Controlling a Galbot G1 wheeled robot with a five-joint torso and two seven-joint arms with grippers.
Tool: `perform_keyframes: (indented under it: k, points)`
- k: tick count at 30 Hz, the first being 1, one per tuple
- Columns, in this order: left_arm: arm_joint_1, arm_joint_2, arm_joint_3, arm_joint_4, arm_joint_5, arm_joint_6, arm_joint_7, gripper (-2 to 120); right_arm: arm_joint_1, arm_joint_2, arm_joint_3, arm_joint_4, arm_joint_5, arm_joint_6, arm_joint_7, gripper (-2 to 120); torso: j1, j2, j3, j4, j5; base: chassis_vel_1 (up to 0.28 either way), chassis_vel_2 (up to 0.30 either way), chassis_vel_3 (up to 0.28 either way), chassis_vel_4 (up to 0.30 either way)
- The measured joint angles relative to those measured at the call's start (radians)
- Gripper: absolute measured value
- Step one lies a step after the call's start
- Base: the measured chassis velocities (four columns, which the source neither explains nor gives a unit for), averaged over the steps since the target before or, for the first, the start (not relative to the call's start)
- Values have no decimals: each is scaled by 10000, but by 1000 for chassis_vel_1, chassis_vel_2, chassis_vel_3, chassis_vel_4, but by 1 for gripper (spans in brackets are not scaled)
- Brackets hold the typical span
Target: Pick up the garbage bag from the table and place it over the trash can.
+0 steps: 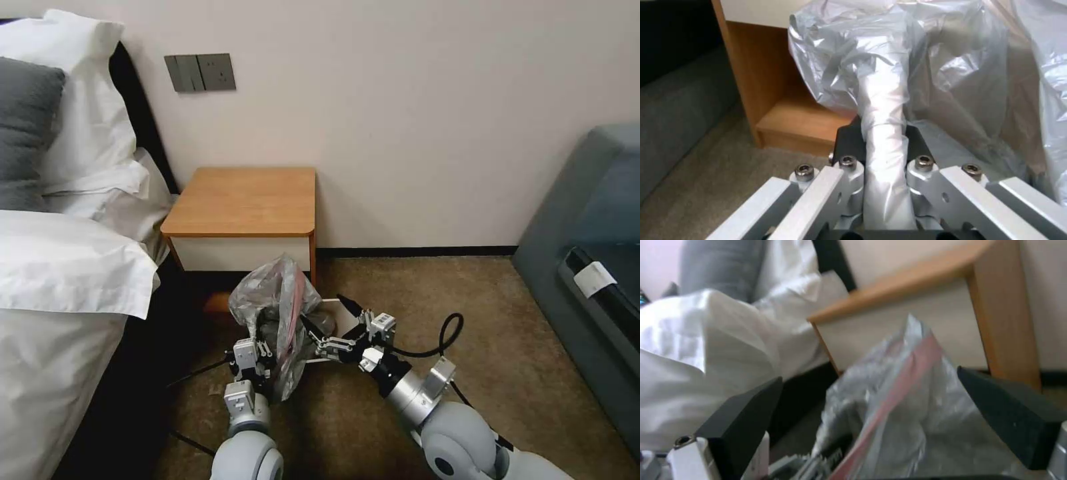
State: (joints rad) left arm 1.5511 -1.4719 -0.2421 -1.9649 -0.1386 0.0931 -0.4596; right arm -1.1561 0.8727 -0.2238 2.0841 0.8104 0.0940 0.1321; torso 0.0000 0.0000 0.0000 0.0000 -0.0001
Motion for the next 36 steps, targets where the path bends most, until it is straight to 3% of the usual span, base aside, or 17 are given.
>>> perform_keyframes:
  k: [12, 27, 35, 36]
  points:
    - [89, -13, 143, -6, 119, -36, 52, 7, 1511, 334, -2019, -260, 1121, -1032, 1616, 100, 0, 0, 0, -1, 19, 0, 0, 0, 0]
    - [30, 16, 165, 15, 112, -139, 101, 7, 2675, 981, -2585, -1305, 1061, -1054, 1942, 97, 0, 0, 1, 1, -1, 0, 0, 0, 0]
    - [-29, 4, 164, 76, 108, -190, 115, 7, 3143, 1215, -2931, -1644, 1199, -1225, 2332, 64, 0, 0, 1, 0, -1, 0, 0, 0, 0]
    - [-29, 4, 164, 76, 108, -190, 115, 7, 3143, 1215, -2931, -1644, 1199, -1225, 2332, 64, 0, 0, 1, 0, -1, 0, 0, 0, 0]
